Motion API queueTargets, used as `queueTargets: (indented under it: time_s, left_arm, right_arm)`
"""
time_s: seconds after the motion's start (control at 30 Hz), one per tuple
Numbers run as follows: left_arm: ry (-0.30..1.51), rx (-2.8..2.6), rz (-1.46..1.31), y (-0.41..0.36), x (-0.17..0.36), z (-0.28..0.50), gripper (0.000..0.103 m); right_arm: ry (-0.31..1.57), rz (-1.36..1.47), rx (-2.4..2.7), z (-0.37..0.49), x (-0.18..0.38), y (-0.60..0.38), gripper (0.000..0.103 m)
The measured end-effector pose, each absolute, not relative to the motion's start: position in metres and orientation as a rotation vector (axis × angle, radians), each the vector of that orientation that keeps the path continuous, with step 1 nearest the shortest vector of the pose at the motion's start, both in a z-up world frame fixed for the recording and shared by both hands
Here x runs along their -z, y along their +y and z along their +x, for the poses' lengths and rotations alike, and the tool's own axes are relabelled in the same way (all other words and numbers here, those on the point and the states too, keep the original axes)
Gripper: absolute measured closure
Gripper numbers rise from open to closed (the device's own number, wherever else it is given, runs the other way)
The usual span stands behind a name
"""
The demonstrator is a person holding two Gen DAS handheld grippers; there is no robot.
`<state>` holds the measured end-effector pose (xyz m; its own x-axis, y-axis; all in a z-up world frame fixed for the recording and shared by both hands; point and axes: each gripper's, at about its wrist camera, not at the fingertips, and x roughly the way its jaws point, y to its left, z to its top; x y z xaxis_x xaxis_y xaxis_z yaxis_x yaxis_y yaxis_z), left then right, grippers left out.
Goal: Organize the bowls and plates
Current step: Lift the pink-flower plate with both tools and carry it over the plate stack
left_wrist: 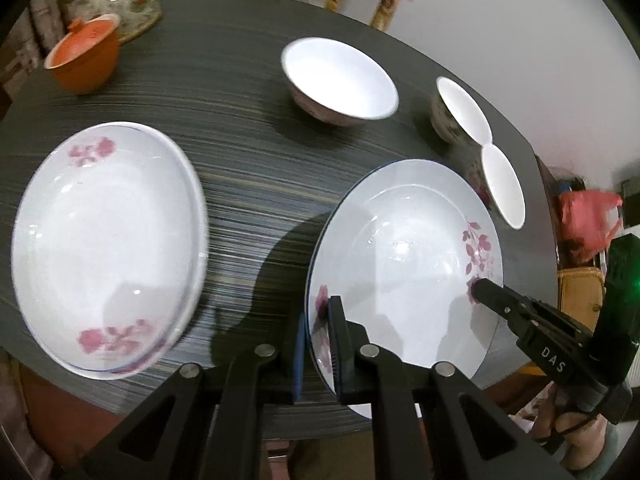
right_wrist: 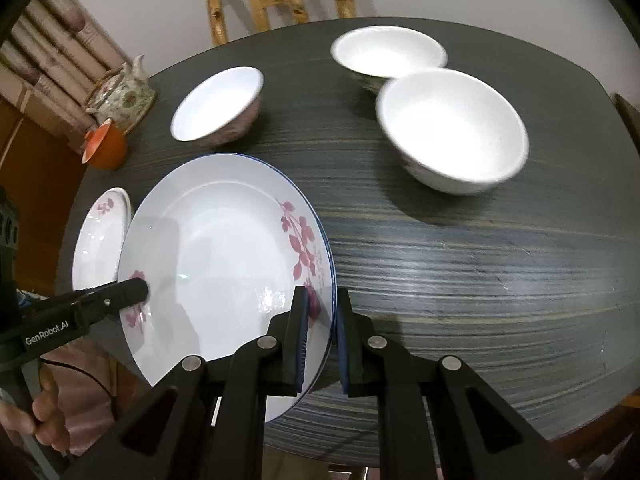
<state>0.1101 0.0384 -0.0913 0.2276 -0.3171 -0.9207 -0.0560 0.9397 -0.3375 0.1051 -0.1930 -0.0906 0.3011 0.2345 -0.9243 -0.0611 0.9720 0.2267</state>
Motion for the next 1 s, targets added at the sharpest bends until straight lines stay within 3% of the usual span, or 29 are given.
queueTargets:
  time_s: [1.0]
  left_arm:
    - [1.295, -0.069, -0.427, 0.229, 0.084, 0.106, 0.091]
  right_arm:
    - [1.276, 0.069, -0.430, 0.150, 0.082, 0.000, 0.091]
